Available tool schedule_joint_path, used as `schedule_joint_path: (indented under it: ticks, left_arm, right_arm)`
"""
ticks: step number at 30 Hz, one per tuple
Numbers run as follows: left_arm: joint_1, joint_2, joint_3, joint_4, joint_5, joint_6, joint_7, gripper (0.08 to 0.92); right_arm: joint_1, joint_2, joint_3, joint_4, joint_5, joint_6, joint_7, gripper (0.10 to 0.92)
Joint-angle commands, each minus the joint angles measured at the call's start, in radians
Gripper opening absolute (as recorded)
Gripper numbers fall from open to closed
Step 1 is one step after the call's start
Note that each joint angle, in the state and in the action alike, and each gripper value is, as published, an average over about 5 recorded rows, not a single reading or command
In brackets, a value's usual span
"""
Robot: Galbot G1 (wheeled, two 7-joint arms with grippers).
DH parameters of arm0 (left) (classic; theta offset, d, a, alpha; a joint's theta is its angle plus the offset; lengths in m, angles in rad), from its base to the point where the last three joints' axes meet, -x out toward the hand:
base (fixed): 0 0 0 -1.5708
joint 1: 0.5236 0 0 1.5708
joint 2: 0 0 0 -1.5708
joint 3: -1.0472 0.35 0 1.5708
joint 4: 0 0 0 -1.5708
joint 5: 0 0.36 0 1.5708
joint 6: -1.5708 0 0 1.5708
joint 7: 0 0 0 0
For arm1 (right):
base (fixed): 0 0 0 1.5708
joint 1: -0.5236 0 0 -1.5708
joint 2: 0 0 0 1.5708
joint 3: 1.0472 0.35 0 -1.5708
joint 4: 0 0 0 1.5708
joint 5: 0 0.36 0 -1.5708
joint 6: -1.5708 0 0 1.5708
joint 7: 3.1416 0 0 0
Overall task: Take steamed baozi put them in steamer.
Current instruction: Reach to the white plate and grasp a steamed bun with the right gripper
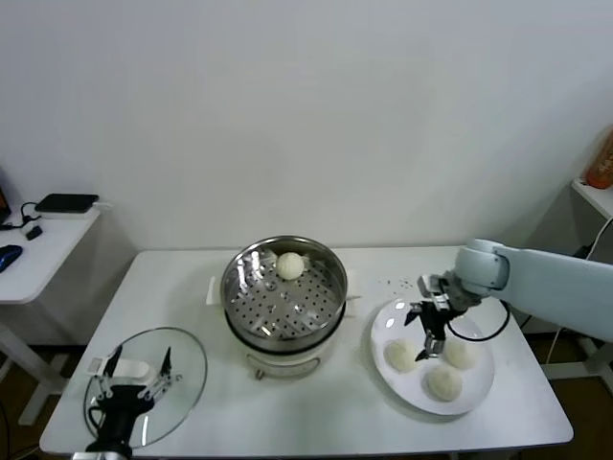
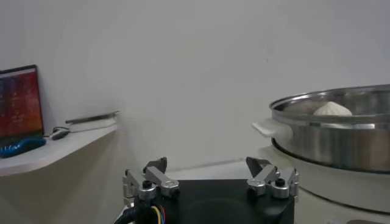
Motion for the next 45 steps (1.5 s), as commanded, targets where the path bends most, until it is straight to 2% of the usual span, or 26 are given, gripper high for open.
schedule_joint_path:
  ticks: [1, 31, 34, 40, 45]
  left_arm:
    - [0.001, -0.001, 0.001, 0.003, -0.001, -0.001, -0.001, 0.823]
    - [-0.011, -0.003, 0.0, 0.026, -0.007, 0.0, -0.002, 0.823]
    - [-0.011, -0.003, -0.001, 0.026, -0.01, 0.0, -0.003, 0.823]
    - [-0.01, -0.003, 0.0, 0.026, -0.015, 0.0, -0.003, 0.823]
    - [-0.01, -0.003, -0.001, 0.027, -0.017, 0.001, -0.003, 0.823]
  right_arm:
    - [-0.083, 0.015, 0.036, -0.028, -0.046, -0.007, 0.024, 0.823]
    - [-0.13, 0.087, 0.056, -0.092, -0.09, 0.004, 0.02, 0.823]
    - [-0.131, 0.089, 0.057, -0.096, -0.092, 0.004, 0.017, 0.79]
    - [-0.134, 0.089, 0.06, -0.097, -0.092, 0.004, 0.015, 0.672]
    - [-0.122, 0.082, 0.06, -0.089, -0.081, 0.003, 0.01, 0.648]
